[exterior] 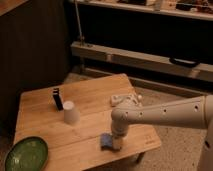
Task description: Wipe the white sponge on the table
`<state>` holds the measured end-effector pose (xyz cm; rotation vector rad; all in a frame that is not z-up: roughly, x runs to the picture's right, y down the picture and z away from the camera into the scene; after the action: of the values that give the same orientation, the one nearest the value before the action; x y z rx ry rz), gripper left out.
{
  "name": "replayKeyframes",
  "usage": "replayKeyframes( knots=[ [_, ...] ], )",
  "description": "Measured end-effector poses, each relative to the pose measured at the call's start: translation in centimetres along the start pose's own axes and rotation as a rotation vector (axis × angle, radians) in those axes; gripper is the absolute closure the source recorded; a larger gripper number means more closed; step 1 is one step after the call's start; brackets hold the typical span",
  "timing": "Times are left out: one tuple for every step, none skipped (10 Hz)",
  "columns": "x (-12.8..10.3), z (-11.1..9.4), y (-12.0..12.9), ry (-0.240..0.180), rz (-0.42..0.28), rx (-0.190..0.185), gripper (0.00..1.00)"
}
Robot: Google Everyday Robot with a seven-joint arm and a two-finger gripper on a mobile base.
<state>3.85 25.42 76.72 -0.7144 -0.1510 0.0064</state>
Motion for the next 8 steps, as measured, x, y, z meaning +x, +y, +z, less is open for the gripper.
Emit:
replayKeyframes(
  knots=[
    [-1.7, 0.2, 0.1, -0.023, -0.021, -0.003, 0.87],
    [-3.1, 0.5, 0.2, -0.037, -0.035, -0.007, 0.87],
    [-4.5, 0.7, 0.0, -0.052, -0.047, -0.009, 0.87],
    [-5.9, 1.0, -0.4, -0.067, -0.059, -0.011, 0.87],
    [-6.7, 1.2, -0.8, -0.073, -0.069, -0.011, 0.87],
    [-7.6, 1.5, -1.2, -0.078, -0.08, -0.01, 0.87],
    [-8.2, 1.8, -1.8, -0.079, -0.091, -0.008, 0.87],
    [-8.8, 1.9, -2.4, -0.082, -0.096, -0.003, 0.87]
  ],
)
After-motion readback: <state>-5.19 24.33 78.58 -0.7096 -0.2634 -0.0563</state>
